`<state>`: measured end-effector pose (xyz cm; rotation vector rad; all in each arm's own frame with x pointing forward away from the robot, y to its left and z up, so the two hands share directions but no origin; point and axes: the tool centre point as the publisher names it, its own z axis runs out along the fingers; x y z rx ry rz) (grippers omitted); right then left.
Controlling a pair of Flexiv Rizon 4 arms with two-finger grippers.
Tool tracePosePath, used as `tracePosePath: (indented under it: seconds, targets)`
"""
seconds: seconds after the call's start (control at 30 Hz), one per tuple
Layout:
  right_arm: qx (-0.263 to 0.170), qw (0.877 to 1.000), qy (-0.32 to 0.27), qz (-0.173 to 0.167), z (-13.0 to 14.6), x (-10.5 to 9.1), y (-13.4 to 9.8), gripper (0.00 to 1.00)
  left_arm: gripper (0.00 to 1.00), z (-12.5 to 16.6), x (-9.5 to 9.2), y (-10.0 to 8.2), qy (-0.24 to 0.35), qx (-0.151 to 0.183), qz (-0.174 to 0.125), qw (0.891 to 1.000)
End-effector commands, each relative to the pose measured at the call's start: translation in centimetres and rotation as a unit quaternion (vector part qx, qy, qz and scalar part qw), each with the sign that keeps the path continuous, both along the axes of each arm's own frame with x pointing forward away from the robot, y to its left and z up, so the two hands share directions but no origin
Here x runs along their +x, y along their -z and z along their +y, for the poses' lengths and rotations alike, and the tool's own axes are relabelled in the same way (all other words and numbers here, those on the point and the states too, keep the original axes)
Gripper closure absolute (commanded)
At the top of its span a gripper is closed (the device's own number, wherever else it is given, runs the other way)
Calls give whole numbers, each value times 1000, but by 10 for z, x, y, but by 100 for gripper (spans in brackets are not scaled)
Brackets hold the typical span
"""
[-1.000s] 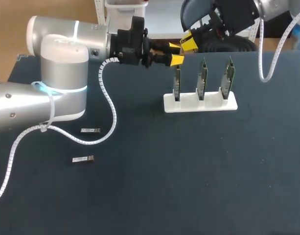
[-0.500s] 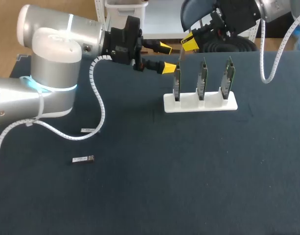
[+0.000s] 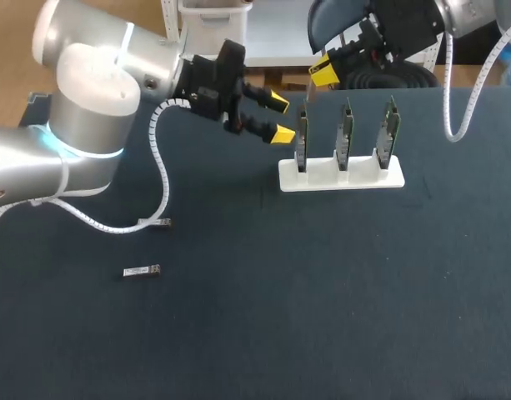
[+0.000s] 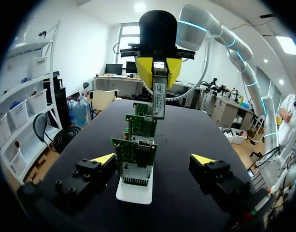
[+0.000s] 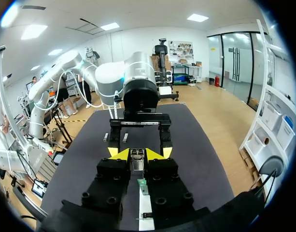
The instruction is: Pick up the optical module with the left hand, and insert it into the network port with the right hand.
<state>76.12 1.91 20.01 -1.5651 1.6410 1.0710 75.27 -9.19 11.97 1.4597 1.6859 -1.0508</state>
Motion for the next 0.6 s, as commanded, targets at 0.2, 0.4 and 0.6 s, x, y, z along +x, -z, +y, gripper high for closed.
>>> tracePosePath:
  seconds: [0.2,0.4,0.6]
  targets:
    - [4,1000,10,-3,-6,-2,0,100,0,-7,5,15,17,25,16,999]
    - [5,1000,13,-5,-8,-2,-1,100,0,-4,1,21,18,35,22,999]
    - [5,1000,13,-4,-8,-2,0,100,0,-1,5,20,11,39,14,999]
